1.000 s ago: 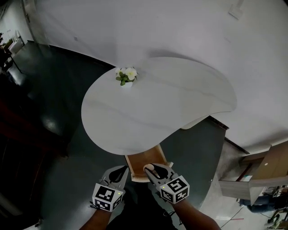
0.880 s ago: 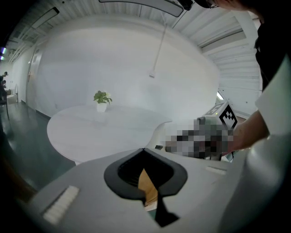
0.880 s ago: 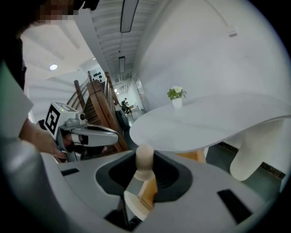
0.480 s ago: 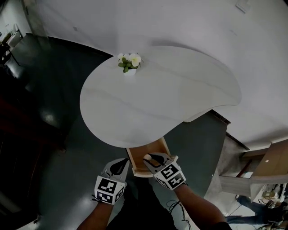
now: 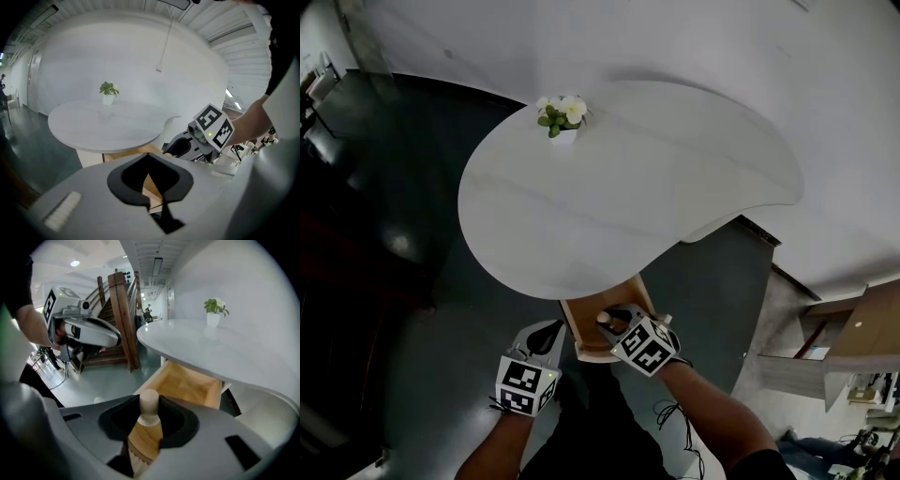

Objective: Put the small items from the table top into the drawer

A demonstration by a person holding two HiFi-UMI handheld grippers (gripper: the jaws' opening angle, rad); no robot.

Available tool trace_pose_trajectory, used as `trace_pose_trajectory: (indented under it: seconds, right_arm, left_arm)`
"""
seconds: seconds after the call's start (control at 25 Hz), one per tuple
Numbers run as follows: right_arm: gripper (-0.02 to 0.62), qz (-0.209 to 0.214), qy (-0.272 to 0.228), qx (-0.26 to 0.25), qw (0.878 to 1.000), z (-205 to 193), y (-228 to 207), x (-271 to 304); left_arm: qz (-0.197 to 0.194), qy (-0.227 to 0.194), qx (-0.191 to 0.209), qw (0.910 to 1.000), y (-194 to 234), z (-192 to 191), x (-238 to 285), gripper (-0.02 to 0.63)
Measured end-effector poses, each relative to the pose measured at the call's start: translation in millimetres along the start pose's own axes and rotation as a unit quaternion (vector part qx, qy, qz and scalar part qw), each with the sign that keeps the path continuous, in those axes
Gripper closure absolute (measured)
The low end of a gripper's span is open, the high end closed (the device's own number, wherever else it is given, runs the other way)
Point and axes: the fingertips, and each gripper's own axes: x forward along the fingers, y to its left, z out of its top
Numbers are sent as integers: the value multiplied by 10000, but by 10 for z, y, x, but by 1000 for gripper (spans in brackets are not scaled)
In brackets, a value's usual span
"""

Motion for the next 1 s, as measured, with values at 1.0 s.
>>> trace_pose_trajectory:
  seconds: [1.0]
  right_arm:
    - [468,1113,686,-1204,9841,-232,23,894]
  left_arm:
    - [251,189,-463,9984,274,-555,63,598]
